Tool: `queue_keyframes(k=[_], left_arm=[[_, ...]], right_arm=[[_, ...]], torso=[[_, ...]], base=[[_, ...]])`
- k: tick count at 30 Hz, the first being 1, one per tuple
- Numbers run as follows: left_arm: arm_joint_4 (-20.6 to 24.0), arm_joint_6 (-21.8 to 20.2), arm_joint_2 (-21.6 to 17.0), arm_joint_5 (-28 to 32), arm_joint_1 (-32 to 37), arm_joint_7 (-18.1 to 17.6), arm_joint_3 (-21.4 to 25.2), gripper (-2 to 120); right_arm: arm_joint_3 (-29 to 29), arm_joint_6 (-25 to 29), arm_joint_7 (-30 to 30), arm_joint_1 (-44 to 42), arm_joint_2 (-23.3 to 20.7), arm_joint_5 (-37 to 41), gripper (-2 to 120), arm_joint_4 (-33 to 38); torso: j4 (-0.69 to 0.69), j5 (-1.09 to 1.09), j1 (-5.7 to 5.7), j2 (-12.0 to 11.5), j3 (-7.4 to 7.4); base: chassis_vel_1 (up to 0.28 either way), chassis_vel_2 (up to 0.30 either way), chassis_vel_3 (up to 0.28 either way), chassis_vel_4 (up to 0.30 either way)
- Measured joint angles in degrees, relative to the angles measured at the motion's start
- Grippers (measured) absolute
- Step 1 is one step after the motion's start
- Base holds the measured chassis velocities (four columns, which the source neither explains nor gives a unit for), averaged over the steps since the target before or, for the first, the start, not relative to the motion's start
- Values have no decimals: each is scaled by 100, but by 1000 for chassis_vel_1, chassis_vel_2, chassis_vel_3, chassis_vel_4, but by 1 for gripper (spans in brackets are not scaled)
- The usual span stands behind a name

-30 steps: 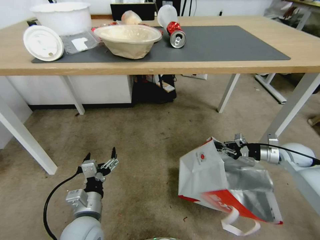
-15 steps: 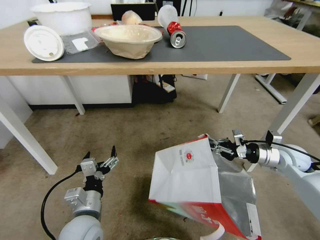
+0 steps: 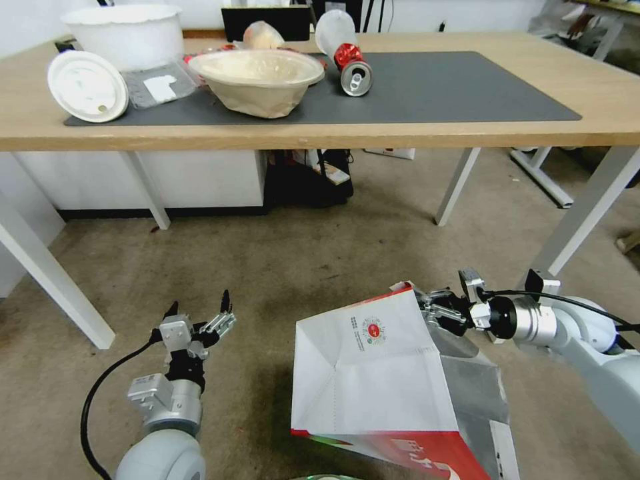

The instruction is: Pick up the food delivery bag from the floor and place it on the table.

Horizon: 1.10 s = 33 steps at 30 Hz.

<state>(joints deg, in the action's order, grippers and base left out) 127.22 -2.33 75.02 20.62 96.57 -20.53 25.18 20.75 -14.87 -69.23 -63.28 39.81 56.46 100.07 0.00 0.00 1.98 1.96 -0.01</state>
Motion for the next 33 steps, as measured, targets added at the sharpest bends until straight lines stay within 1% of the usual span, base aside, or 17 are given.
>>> queue_keyframes(k=[7,21,24,25,28,29,32,33], left_arm=[[-26,12,2,-17,-1,-6,-9,100],[-5,270,1,71,13,-19,-22,100],[2,275,-9,76,18,5,-23,100],[2,275,-9,76,18,5,-23,100],[2,276,-13,73,29,30,-26,100],[2,276,-13,73,29,30,-26,100],[14,275,-23,79,28,35,-23,100],[14,275,-23,79,28,35,-23,100]], right_arm=[[1,-48,-71,-59,17,-4,0,88],[10,-33,-78,-164,23,-85,0,250],[38,-23,-87,-244,26,-107,0,297],[38,-23,-87,-244,26,-107,0,297],[55,-21,-88,-322,39,-107,0,379],[55,-21,-88,-322,39,-107,0,379],[76,-21,-81,-339,34,-58,0,449],[76,-21,-81,-339,34,-58,0,449]], torso=[[0,0,0,0,0],[0,0,0,12,11],[0,0,0,85,83],[0,0,0,85,83],[0,0,4,187,181],[0,0,4,187,181],[0,0,13,277,263],[0,0,13,277,263]], base=[[0,0,0,0],[0,0,0,0],[0,0,0,0],[0,0,0,0],[0,0,0,0],[0,0,0,0],[0,0,0,0],[0,0,0,0]])
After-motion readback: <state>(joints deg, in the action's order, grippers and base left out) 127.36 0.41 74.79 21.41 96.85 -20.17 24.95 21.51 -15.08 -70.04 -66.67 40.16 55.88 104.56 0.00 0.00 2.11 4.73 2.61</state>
